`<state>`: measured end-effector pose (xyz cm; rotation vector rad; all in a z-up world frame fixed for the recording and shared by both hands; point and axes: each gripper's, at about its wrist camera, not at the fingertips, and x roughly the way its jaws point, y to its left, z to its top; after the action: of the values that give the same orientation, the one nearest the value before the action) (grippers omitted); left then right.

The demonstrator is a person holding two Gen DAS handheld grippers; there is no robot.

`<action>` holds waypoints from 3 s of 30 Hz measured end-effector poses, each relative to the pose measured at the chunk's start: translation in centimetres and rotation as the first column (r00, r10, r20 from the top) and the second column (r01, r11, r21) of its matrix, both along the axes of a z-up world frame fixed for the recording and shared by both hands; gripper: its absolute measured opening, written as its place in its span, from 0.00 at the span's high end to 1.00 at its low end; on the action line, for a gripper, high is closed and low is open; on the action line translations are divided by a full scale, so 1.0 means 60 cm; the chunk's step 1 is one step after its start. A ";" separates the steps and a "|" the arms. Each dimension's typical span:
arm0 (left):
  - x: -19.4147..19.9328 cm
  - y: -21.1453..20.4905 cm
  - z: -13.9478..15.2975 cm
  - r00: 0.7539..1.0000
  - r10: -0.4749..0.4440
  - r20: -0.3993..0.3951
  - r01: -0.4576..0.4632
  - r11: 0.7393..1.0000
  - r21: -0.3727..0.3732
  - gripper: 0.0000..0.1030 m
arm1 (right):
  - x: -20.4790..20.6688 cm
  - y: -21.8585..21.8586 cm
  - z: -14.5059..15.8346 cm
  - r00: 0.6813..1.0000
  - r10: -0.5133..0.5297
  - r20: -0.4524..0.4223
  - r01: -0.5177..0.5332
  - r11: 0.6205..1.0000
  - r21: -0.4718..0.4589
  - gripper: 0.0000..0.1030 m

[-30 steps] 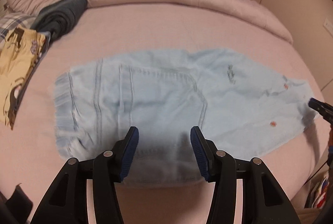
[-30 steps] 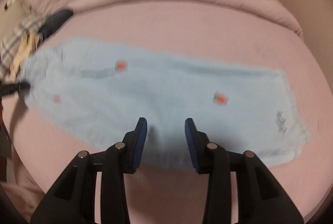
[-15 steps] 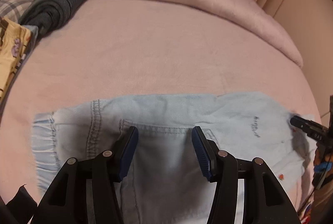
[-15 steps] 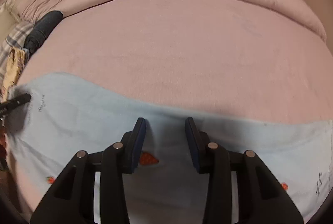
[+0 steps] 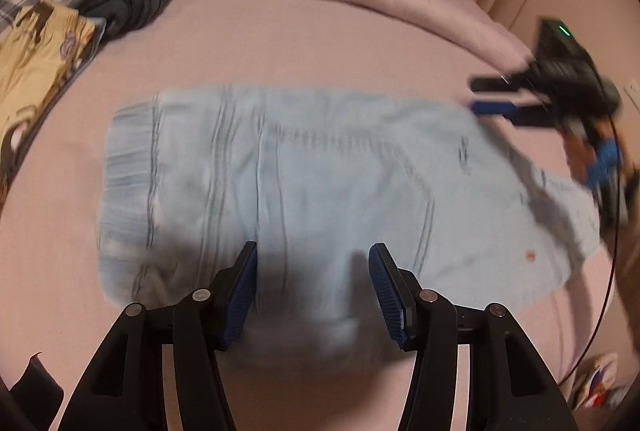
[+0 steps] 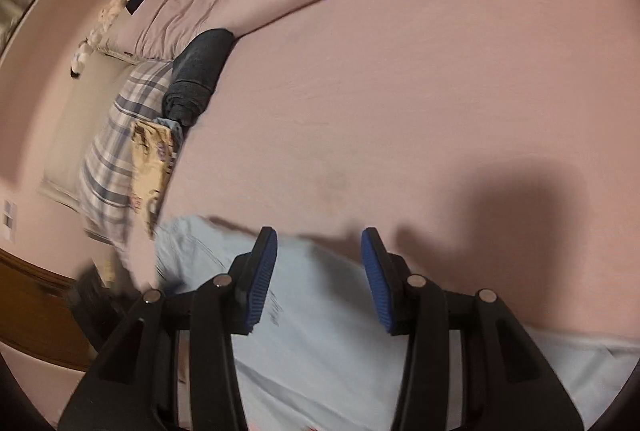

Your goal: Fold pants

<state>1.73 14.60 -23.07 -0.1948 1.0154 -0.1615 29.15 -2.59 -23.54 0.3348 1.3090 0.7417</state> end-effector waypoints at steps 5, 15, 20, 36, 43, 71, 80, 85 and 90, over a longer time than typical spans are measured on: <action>-0.016 0.010 0.000 0.999 -0.028 0.016 0.028 1.000 0.011 0.47 | -0.015 0.028 -0.025 0.983 0.102 -0.150 -0.091 0.993 0.077 0.65; -0.014 0.017 -0.004 0.999 -0.050 0.020 0.050 0.999 0.007 0.47 | -0.148 0.020 -0.059 0.955 0.227 -0.189 -0.195 0.966 0.172 0.64; -0.016 0.024 -0.006 0.998 -0.055 0.020 0.055 0.998 0.006 0.47 | -0.108 0.037 -0.054 0.966 0.133 -0.220 -0.077 0.966 0.248 0.63; -0.005 0.022 -0.003 0.996 -0.085 -0.021 0.086 0.993 0.076 0.47 | 0.018 0.106 -0.066 0.960 0.272 -0.072 -0.277 0.958 -0.073 0.92; -0.011 0.026 0.076 0.993 -0.100 0.062 0.096 0.993 0.065 0.47 | 0.040 0.021 0.005 0.988 0.154 0.009 -0.151 0.976 -0.156 0.55; 0.020 0.059 -0.002 0.998 0.037 -0.044 -0.032 0.994 0.107 0.49 | -0.209 -0.348 0.060 0.902 -0.266 0.341 0.399 0.814 -0.422 0.78; 0.016 0.019 0.049 1.000 0.025 -0.007 -0.023 0.984 0.178 0.49 | -0.305 -0.533 0.054 0.761 -0.586 0.277 0.641 0.746 -0.182 0.74; 0.016 -0.042 0.088 0.997 -0.060 0.051 0.056 0.996 0.072 0.49 | -0.342 -0.552 0.056 0.699 -0.659 0.278 0.703 0.703 -0.103 0.73; 0.044 -0.169 0.106 0.974 -0.213 0.078 0.211 0.977 0.032 0.49 | -0.322 -0.542 0.032 0.665 -0.702 0.256 0.740 0.665 -0.101 0.73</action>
<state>4.40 4.43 -16.72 -0.0573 0.9551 -0.3497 9.81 -35.08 -21.60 0.5650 0.9232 -0.0515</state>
